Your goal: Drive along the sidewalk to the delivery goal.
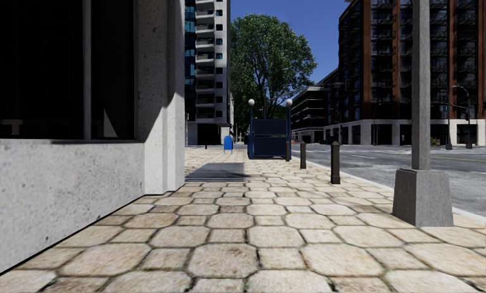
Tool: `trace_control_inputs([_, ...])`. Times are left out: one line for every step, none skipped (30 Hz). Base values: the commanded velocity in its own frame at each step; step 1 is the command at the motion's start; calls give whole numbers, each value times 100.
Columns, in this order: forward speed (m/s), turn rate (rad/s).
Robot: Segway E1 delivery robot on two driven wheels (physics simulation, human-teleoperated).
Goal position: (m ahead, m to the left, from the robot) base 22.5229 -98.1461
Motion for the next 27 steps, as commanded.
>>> trace_control_inputs([200,0])
trace_control_inputs([200,0])
trace_control_inputs([200,0])
trace_control_inputs([200,0])
trace_control_inputs([200,0])
trace_control_inputs([200,0])
trace_control_inputs([200,0])
trace_control_inputs([200,0])
trace_control_inputs([200,0])
trace_control_inputs([200,0])
trace_control_inputs([200,0])
trace_control_inputs([200,0])
trace_control_inputs([200,0])
trace_control_inputs([200,0])
trace_control_inputs([200,0])
trace_control_inputs([200,0])
trace_control_inputs([200,0])
trace_control_inputs([200,0])
trace_control_inputs([200,0])
trace_control_inputs([200,0])
trace_control_inputs([200,0])
trace_control_inputs([200,0])
trace_control_inputs([200,0])
trace_control_inputs([200,0])
trace_control_inputs([200,0])
trace_control_inputs([200,0])
trace_control_inputs([200,0])
